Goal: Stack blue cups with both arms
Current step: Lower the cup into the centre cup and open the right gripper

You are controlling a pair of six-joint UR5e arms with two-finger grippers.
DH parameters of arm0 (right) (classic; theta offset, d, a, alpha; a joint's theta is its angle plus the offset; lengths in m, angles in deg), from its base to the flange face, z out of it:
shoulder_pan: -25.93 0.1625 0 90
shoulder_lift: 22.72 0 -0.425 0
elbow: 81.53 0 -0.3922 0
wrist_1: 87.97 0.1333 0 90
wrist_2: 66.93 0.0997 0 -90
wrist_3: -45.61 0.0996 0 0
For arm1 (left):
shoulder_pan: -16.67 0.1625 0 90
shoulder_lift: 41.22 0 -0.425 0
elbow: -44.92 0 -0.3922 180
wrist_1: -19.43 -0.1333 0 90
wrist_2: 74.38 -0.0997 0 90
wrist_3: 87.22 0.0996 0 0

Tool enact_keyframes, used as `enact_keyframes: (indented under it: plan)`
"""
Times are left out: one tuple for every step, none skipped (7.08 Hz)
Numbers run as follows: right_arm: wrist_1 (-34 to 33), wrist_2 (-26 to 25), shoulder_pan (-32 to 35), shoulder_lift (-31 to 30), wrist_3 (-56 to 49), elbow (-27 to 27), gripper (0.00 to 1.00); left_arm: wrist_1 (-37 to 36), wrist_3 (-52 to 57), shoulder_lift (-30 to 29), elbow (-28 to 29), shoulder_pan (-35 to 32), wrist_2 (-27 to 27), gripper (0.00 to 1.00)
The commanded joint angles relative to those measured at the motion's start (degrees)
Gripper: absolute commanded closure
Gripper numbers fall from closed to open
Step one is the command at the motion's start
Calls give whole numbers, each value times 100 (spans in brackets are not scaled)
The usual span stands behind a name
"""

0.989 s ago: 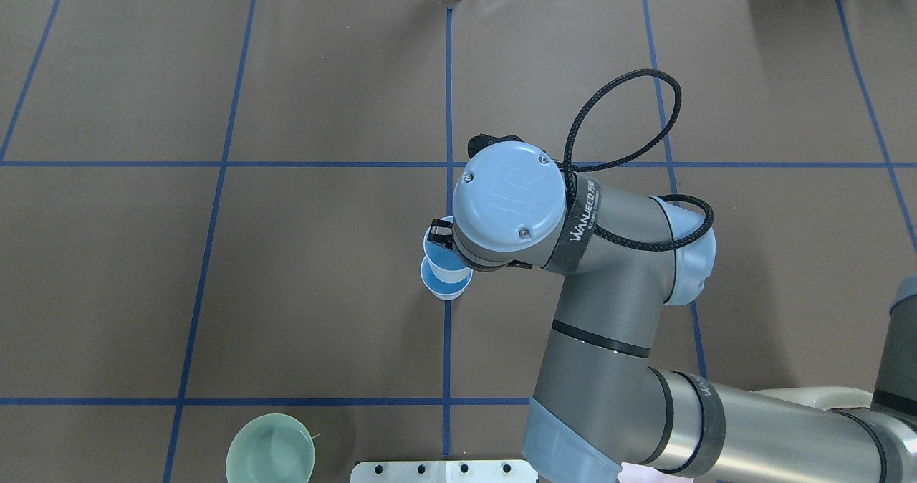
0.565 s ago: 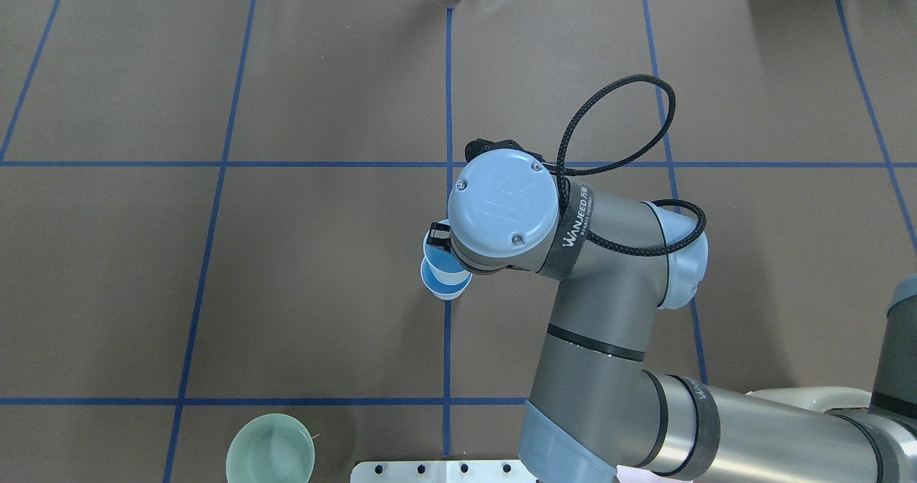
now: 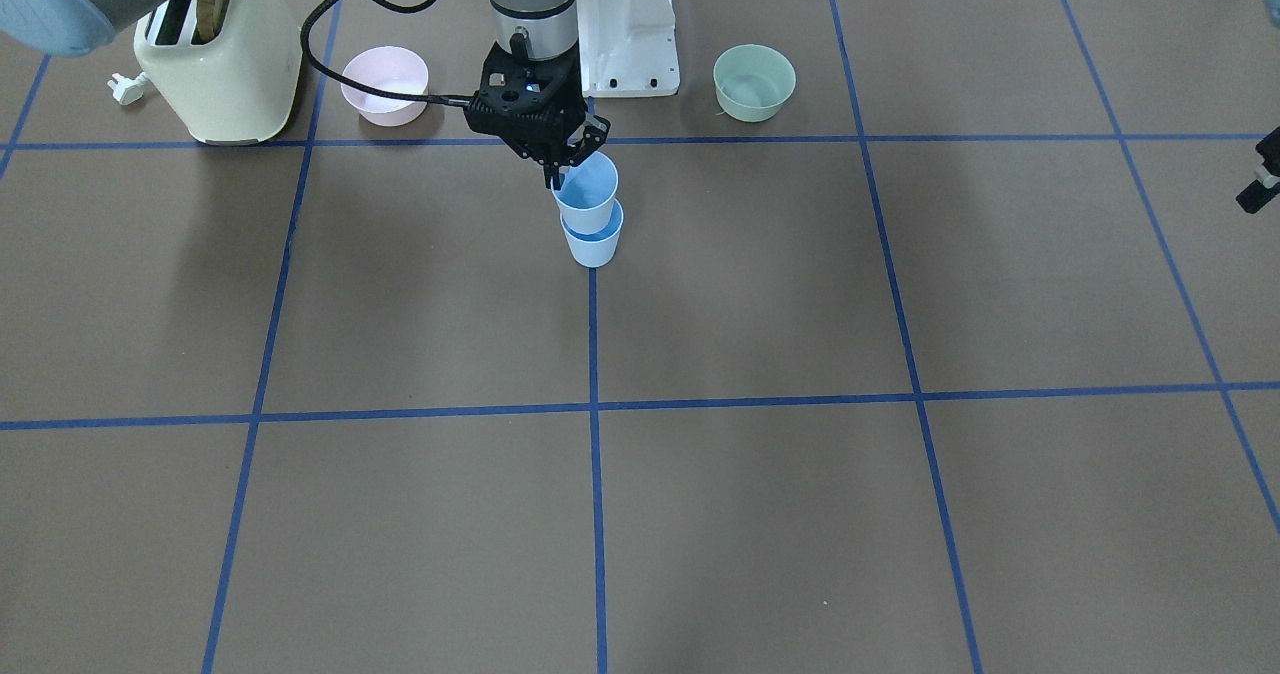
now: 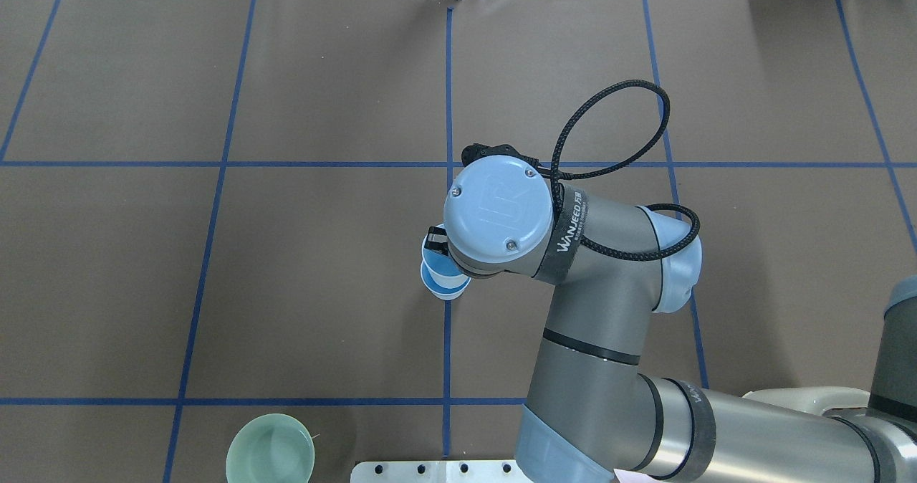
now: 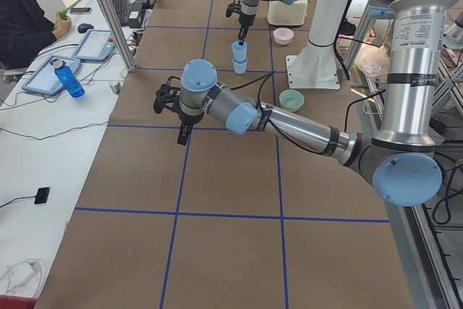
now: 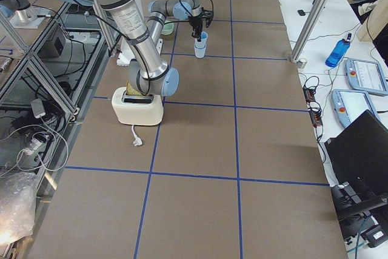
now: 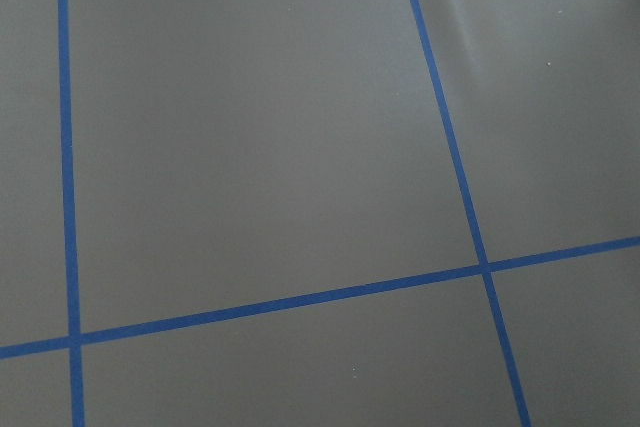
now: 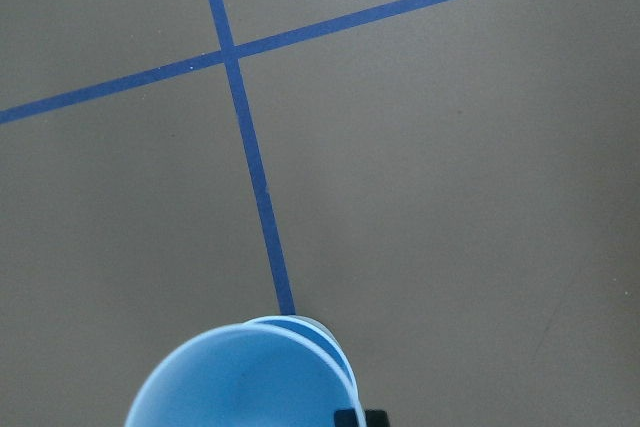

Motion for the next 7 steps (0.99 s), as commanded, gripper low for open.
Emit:
enact_keyframes:
  plan:
    - [0,-11,-23,2,0,-6,100,0,0,0,16,0,0,2]
    - [0,-11,-23,2,0,-15,100,0,0,0,16,0,0,2]
    - [9,-11,-23,11,0,-15,100,0,0,0,16,0,0,2]
    - [17,-11,-23,20,0,-15,100,0,0,0,25,0,0,2]
    - [26,-63,-23,28,9,-15,100,0,0,0,16,0,0,2]
    - [35,-107,-41,20,17,-15,100,0,0,0,34,0,0,2]
    - [79,-134,-41,28,0,-15,100,0,0,0,51,9,0,2]
